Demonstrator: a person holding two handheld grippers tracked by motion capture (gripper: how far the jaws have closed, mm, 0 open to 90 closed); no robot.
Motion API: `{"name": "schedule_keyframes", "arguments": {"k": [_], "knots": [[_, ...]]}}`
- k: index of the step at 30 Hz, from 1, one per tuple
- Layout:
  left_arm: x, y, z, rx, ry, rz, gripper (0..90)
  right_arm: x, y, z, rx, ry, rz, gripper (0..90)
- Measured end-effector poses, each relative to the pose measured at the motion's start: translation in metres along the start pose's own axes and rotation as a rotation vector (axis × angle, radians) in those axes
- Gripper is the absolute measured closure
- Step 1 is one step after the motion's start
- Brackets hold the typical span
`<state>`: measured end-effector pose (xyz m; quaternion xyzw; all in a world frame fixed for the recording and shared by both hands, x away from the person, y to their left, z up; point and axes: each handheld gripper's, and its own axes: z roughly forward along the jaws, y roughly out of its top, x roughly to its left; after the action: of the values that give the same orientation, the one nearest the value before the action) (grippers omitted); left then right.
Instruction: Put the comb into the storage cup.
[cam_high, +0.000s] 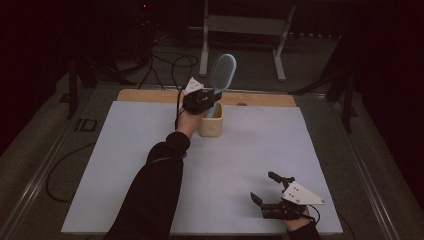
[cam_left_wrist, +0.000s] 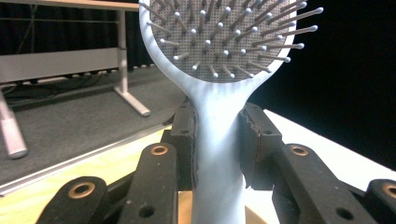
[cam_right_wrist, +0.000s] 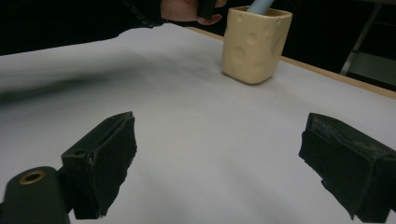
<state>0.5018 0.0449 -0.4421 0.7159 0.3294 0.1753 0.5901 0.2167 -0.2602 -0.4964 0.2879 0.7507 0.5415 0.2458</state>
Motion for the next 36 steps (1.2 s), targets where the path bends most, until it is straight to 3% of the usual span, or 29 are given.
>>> {"name": "schedule_keyframes", "arguments": {"k": [13, 14, 18, 19, 20, 22, 25, 36], "knots": [[-0.001, -0.010, -0.002, 0.039, -0.003, 0.018, 67.9, 0.000, 0.000, 0.001, 0.006, 0.003, -0.003, 10.1], [-0.001, -0.010, -0.002, 0.039, 0.003, 0.021, 63.7, 0.000, 0.000, 0.001, 0.006, 0.003, -0.004, 10.1], [0.001, -0.007, -0.006, 0.061, -0.019, -0.048, 25.9, 0.000, 0.000, 0.001, 0.005, 0.004, -0.006, 10.1], [0.002, -0.006, -0.007, 0.073, -0.055, -0.040, 17.3, 0.001, 0.000, 0.001, 0.006, 0.003, -0.005, 10.1], [0.002, -0.006, -0.007, 0.086, -0.060, -0.031, 7.7, 0.001, 0.000, 0.001, 0.007, 0.003, -0.004, 10.1], [0.002, -0.006, -0.007, 0.125, -0.053, -0.012, 0.2, 0.001, 0.000, 0.001, 0.007, 0.003, -0.008, 10.1], [0.002, -0.006, -0.010, 0.115, -0.054, -0.009, 0.0, 0.001, 0.000, 0.001, 0.007, 0.003, -0.005, 10.1], [0.002, -0.005, -0.018, 0.171, -0.096, 0.002, 0.0, 0.001, 0.000, 0.001, 0.008, 0.000, -0.006, 10.1]]}}
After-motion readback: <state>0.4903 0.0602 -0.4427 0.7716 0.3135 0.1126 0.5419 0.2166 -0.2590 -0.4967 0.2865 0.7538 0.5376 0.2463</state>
